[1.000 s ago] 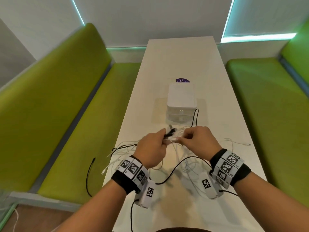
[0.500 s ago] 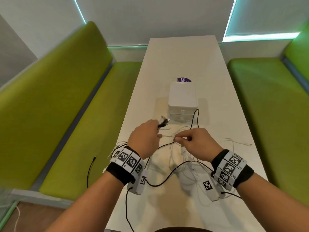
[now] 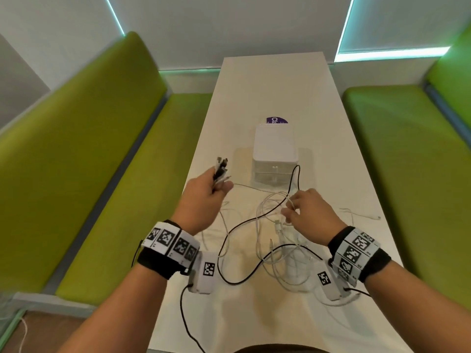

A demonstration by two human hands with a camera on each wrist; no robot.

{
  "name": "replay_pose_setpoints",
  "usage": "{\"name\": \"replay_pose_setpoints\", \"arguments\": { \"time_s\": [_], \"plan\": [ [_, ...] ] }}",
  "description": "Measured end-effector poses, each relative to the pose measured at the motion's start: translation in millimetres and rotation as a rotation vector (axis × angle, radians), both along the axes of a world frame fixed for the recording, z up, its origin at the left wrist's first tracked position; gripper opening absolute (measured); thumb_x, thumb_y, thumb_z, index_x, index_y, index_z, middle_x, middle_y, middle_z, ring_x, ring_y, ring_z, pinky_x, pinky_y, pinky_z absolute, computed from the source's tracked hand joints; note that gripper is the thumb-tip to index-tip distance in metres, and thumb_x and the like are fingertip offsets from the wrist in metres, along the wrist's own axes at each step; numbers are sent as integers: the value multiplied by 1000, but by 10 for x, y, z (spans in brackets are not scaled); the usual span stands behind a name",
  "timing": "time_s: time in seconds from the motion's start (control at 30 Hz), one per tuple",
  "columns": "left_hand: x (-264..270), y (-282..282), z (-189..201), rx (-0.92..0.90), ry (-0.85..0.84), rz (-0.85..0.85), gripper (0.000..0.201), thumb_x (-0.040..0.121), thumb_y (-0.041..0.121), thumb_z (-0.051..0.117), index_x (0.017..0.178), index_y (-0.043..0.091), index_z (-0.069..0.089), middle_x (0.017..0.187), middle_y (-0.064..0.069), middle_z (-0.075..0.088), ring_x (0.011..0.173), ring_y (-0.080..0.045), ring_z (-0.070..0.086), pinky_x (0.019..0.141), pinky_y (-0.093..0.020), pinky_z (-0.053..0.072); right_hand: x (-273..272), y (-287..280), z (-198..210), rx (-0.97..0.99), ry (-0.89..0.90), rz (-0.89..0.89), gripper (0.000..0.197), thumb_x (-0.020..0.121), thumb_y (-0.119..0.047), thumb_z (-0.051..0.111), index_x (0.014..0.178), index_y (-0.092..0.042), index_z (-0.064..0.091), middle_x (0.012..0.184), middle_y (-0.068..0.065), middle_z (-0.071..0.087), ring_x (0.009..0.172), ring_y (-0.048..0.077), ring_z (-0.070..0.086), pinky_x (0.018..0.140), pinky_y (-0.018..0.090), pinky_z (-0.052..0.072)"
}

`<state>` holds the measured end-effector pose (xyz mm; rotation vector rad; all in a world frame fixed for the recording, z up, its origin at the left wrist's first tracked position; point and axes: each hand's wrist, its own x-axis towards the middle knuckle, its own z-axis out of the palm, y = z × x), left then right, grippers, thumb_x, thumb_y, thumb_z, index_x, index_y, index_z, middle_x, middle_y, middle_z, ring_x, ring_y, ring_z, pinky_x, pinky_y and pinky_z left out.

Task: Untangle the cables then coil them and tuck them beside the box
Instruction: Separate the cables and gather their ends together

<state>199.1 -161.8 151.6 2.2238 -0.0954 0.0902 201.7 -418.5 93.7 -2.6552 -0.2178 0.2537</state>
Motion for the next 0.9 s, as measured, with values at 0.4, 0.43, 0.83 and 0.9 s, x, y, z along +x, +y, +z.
{"name": "replay_pose_setpoints", "arguments": {
  "time_s": [0.4, 0.43, 0.83, 0.9],
  "plan": [
    [108, 297, -222, 345, 254, 196, 8, 96, 19, 54, 95, 14, 59, 88, -4, 72, 74, -16, 64, 65, -34, 52, 8, -72, 212, 527, -47, -183, 14, 99, -28, 63, 90, -21, 72, 61, 1, 56, 53, 10, 48, 55, 23, 43],
    [86, 282, -232, 405, 182, 187, 9, 96, 20, 54, 98, 12, 59, 94, -5, 70, 79, -22, 62, 69, -37, 53, 12, -57, 206, 467, -28, -179, 17, 99, -28, 61, 89, -20, 72, 61, -1, 55, 51, 8, 46, 51, 18, 40],
    [-25, 88, 52, 171, -209, 203, 39, 91, 40, 69, 117, 15, 55, 112, 5, 50, 91, -9, 53, 79, -27, 48, -13, 181, 156, 9, 303, 111, 36, 101, -20, 45, 90, 6, 68, 93, 20, 71, 88, 38, 66, 85, 47, 53],
    [-28, 204, 110, 197, -381, 134, 35, 90, 27, 73, 118, 12, 57, 115, 6, 49, 85, 0, 51, 74, -19, 46, -4, 103, 167, 17, 249, 52, 40, 101, -26, 43, 85, 1, 69, 88, 14, 73, 82, 33, 68, 84, 45, 55]
  ]
}}
